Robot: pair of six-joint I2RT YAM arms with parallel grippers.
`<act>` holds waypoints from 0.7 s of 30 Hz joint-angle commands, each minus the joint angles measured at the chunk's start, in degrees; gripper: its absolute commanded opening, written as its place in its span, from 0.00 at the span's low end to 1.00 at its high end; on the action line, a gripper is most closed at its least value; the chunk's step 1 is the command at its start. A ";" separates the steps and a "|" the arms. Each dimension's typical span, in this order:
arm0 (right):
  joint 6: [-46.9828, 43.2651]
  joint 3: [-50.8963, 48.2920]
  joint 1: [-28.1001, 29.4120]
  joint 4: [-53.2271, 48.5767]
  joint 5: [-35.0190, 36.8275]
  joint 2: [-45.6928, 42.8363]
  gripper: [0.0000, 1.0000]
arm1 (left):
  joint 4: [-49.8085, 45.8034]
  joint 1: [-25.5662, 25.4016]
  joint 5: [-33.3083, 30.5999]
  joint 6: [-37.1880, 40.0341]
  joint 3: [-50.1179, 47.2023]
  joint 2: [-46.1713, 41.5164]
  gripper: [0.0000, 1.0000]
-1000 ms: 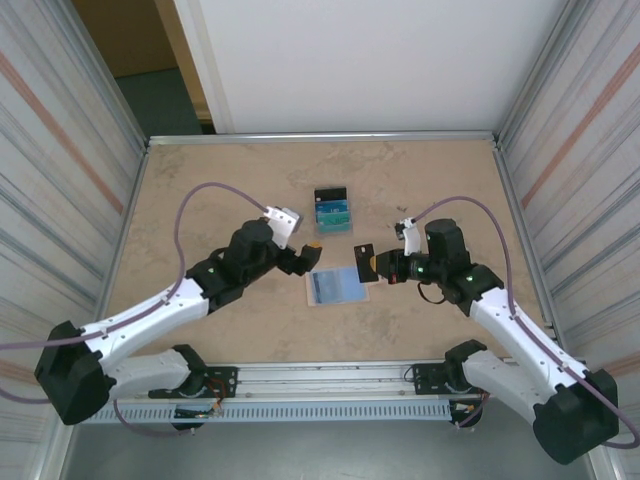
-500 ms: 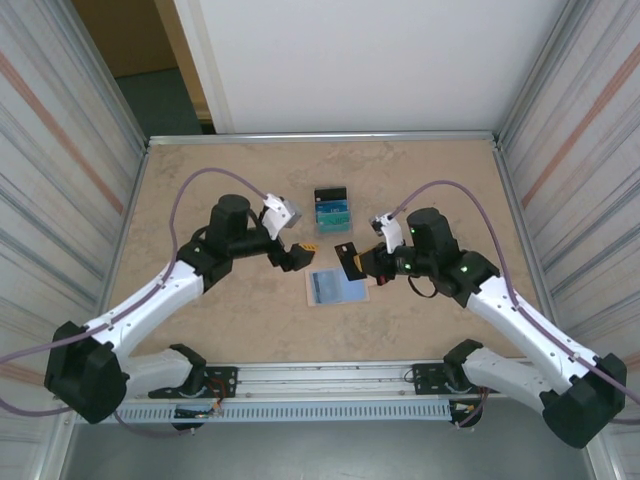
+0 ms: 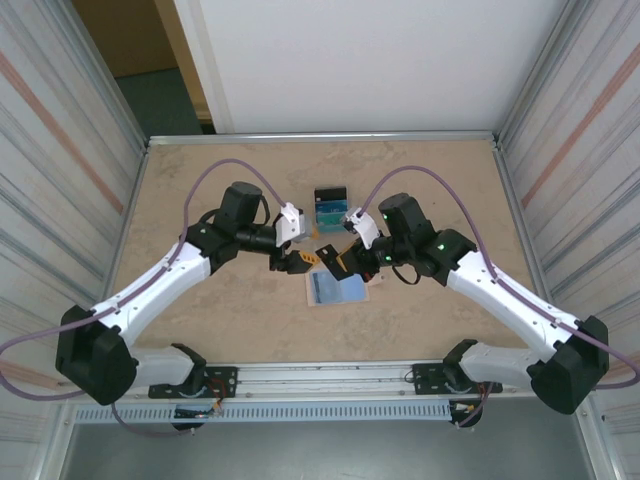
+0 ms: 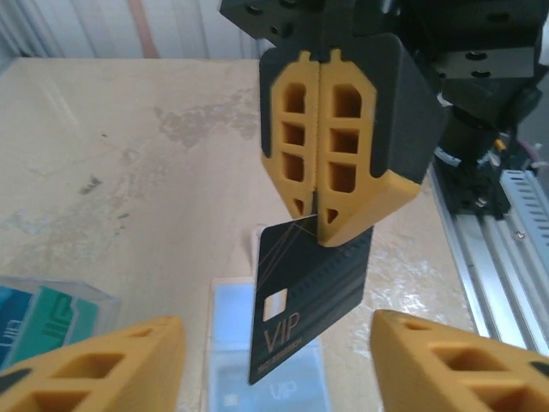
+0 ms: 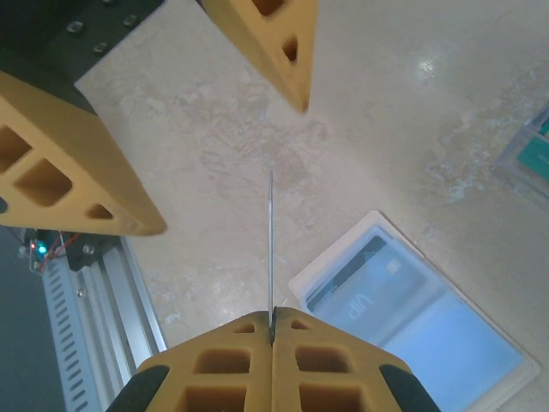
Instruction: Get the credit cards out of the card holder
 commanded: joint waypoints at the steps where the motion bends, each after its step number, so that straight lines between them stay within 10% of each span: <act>1: -3.73 2.66 0.81 -2.46 -2.48 0.90 0.00 | -4.73 -0.66 3.35 4.74 2.51 1.89 0.53; 5: -4.86 4.22 1.52 -3.39 -2.85 2.42 0.00 | -6.79 -2.22 3.01 6.69 3.81 3.79 0.50; 12: -4.97 4.11 1.72 -2.68 -1.69 3.15 0.00 | -8.97 -2.99 3.00 7.53 4.85 5.47 0.01; 21: 4.08 -4.04 -6.38 8.67 -3.12 -5.60 0.39 | 2.89 -2.21 -2.97 -0.04 -3.35 -1.29 0.00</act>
